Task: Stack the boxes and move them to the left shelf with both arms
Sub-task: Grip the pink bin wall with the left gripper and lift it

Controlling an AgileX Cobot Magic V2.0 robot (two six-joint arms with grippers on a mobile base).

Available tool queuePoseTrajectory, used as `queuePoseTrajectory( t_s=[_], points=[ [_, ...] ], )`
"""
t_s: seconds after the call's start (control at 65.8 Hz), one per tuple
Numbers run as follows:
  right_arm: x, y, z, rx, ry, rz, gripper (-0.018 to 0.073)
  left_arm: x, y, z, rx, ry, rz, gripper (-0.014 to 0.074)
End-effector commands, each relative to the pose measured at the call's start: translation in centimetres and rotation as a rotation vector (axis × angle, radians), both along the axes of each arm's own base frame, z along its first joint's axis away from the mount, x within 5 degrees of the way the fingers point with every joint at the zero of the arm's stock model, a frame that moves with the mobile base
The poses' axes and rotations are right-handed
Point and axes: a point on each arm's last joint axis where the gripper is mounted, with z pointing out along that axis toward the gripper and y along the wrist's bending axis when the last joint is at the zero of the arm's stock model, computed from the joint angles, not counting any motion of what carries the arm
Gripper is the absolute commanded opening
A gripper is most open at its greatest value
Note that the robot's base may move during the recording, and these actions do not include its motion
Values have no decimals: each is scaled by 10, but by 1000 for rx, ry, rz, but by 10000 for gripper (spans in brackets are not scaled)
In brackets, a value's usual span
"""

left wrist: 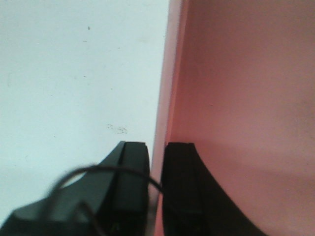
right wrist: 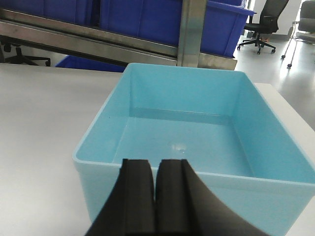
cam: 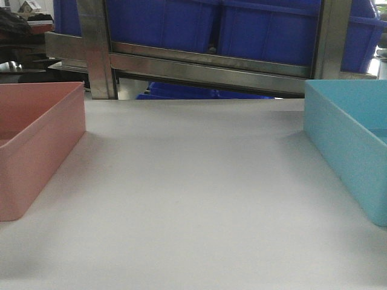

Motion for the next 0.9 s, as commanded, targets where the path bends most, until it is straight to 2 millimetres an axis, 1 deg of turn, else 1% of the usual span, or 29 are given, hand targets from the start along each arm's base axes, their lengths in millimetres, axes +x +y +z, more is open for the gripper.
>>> queuePoseTrajectory(
  t_s=[0.0, 0.076, 0.182, 0.243, 0.38, 0.426, 0.532, 0.638, 0.669, 0.76, 0.882],
  points=[
    [-2, 0, 15, -3, -114, 2, 56, 0, -2, 29, 15, -91, 1, -3],
    [-2, 0, 15, -3, -114, 2, 56, 0, -2, 30, 12, -87, 4, -3],
    [-2, 0, 15, -2, -120, 2, 56, -1, -6, 39, -25, -121, 26, -3],
    [-2, 0, 15, -2, -121, 2, 56, -3, -10, 49, -60, -158, 46, -3],
    [-2, 0, 15, -2, -121, 2, 56, -10, -27, 76, -102, -216, 44, -3],
    [-2, 0, 15, -2, -121, 2, 56, -15, -35, 89, -108, -238, 44, -3],
    [-2, 0, 15, -2, -121, 2, 56, -26, -60, 115, -138, -288, 31, -3],
    [-2, 0, 15, -2, -121, 2, 56, -36, -86, 132, -185, -315, 26, -3],
    [-2, 0, 15, -2, -121, 2, 56, -39, -98, 137, -214, -322, 23, -3],
    [-2, 0, 15, -2, -121, 2, 56, -42, -127, 143, -289, -325, -8, -3],
    [-2, 0, 15, -2, -121, 2, 56, -43, -163, 143, -349, -327, -80, -3]
  ],
)
